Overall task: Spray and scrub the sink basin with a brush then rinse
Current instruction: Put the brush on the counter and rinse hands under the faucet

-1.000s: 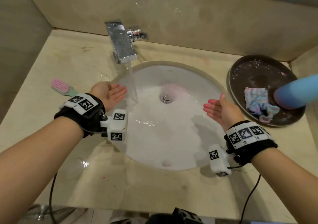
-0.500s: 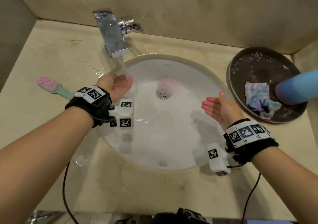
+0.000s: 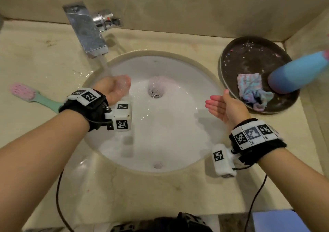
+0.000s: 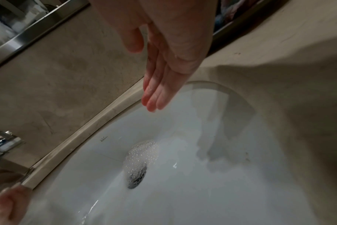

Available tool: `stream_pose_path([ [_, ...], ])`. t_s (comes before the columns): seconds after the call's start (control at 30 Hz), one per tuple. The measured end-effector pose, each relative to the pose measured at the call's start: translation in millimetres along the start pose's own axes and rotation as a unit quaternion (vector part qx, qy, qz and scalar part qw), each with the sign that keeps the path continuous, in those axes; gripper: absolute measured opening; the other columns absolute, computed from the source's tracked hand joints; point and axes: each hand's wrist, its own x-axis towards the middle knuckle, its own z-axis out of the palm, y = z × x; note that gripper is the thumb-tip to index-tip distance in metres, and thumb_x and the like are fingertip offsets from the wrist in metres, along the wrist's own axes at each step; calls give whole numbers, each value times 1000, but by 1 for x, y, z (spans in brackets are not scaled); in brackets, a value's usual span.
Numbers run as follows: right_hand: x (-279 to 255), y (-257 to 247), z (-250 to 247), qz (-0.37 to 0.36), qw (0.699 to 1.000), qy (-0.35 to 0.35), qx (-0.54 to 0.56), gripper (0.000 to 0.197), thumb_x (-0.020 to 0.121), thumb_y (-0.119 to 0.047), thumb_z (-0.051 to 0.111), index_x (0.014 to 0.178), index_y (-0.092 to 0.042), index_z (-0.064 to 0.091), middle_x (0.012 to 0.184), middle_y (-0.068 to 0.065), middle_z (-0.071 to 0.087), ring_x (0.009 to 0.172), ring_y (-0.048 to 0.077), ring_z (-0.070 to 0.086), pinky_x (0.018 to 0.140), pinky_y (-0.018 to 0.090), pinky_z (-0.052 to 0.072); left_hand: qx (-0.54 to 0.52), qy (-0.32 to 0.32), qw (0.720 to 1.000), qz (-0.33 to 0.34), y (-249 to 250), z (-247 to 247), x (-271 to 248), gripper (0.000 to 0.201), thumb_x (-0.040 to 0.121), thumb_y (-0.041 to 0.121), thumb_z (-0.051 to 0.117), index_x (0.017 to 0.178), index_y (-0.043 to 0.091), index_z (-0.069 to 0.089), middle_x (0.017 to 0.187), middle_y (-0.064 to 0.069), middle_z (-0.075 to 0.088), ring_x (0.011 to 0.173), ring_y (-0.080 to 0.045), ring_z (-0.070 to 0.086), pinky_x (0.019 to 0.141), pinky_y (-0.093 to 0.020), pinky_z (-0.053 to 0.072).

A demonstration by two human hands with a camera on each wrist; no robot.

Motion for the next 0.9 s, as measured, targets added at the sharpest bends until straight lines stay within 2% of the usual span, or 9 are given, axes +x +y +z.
stream_pose_path([
  [0.1,-3,2,-8,-2,1000,8,10,47,102,-40,27,88,-8,59,86,8,66,78,15,65,72,23,54,111,30,993,-6,-29,25,3,27,96,4,46,72,0,59,51,-7,62,41,-11,61,51,-17,54],
  [0.23,-9,7,-21,-2,999,20,25,47,102,-39,27,88,-7,59,87,9,65,78,16,64,77,26,53,263,-14,962,-74,-82,67,5,28,100,7,38,83,-3,58,69,-13,66,57,-18,67,54,-23,57],
  [0.33,-13,10,-30,-6,999,29,30,46,102,-38,27,88,-8,59,87,9,66,80,17,65,78,27,52,399,-50,902,-158,-114,86,4,35,103,15,31,87,-3,57,84,-16,67,80,-25,67,70,-32,57],
  [0.43,-16,11,-38,-9,999,27,31,47,102,-38,26,88,-8,59,87,9,66,80,18,65,76,26,53,484,-37,856,-178,-123,89,6,37,103,21,30,111,-5,54,122,-19,57,117,-33,55,87,-40,45],
  [0.53,-17,15,-43,-9,999,36,37,47,102,-38,26,88,-8,59,88,10,66,79,17,65,72,24,53,485,-3,858,-167,-120,82,9,39,103,23,31,125,-4,48,134,-20,50,124,-36,48,89,-44,41],
  [0.63,-19,18,-43,-5,998,42,41,47,102,-38,27,88,-8,59,87,10,66,79,17,65,72,24,52,468,27,873,-131,-106,69,13,42,104,24,30,134,-3,42,121,-17,56,119,-34,52,90,-42,42],
  [0.7,-20,18,-42,-5,998,42,39,47,102,-38,27,87,-8,59,88,10,66,80,17,65,73,24,53,428,48,898,-89,-92,59,14,40,103,23,30,129,-3,46,125,-17,56,117,-32,53,89,-39,42],
  [0.8,-21,17,-37,-3,999,38,34,47,102,-38,27,86,-8,59,88,10,66,81,17,65,77,25,53,351,90,932,-31,-66,41,11,36,104,24,26,105,2,54,133,-18,52,120,-30,52,90,-36,42],
  [0.9,-21,14,-30,-6,999,33,32,47,102,-38,27,86,-8,59,88,9,66,80,17,65,79,26,53,295,127,947,11,-37,22,8,43,104,26,19,123,4,50,128,-14,54,121,-27,52,94,-35,40],
])
